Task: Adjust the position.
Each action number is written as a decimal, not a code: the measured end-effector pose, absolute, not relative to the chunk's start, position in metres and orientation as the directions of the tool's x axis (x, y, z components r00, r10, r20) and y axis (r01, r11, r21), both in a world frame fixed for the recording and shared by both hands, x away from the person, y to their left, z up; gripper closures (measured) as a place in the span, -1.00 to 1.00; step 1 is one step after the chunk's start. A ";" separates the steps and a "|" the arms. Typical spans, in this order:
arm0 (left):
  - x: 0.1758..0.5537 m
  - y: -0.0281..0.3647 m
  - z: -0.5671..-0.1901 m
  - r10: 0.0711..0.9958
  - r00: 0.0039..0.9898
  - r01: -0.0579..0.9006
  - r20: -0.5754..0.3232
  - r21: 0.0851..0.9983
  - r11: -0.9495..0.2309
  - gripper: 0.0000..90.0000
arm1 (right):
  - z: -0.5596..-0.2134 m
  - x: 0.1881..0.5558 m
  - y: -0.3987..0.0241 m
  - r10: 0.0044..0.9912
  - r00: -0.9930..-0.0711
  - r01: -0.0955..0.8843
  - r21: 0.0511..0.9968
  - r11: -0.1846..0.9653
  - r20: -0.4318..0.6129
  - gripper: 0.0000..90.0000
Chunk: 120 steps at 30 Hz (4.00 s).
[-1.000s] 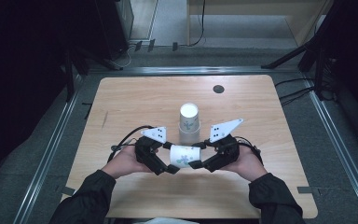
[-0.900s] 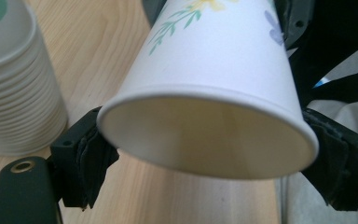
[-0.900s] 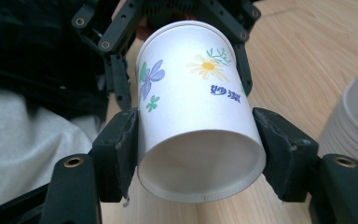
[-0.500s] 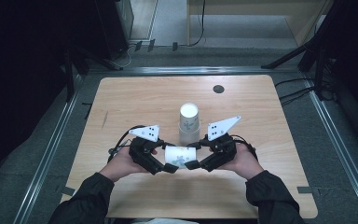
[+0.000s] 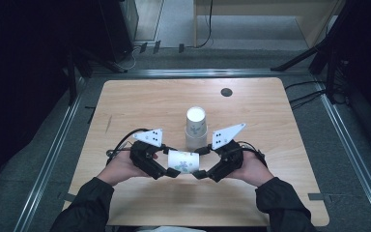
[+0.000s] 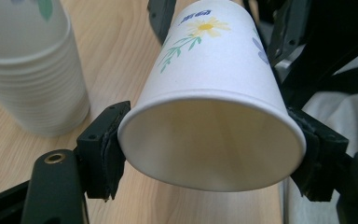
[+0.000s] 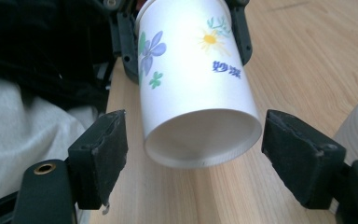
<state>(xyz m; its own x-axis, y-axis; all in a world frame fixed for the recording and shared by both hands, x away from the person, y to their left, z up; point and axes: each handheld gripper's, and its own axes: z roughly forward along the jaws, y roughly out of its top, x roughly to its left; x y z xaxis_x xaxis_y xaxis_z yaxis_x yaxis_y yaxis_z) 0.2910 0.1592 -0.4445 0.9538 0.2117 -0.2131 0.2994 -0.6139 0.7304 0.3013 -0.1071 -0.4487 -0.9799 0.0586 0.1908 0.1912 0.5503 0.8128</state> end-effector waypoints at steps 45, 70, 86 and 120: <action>0.292 0.120 -0.465 0.190 0.972 0.237 -0.141 0.541 -0.807 -0.72 | -0.488 0.294 -0.080 0.044 -0.989 0.127 0.672 0.729 0.140 -0.26; 0.300 0.146 -0.443 0.251 0.927 0.372 -0.278 0.764 -0.527 -0.80 | -0.459 0.303 -0.114 0.108 -0.976 0.217 0.814 0.540 0.188 -0.26; 0.294 0.137 -0.442 0.237 0.923 0.380 -0.304 0.820 -0.429 -0.71 | -0.459 0.301 -0.105 0.073 -0.972 0.230 0.829 0.509 0.225 -0.26; 0.297 0.157 -0.435 0.290 0.923 0.361 -0.254 0.832 -0.421 -0.49 | -0.477 0.298 -0.100 0.195 -0.973 0.223 0.730 0.647 0.124 -0.60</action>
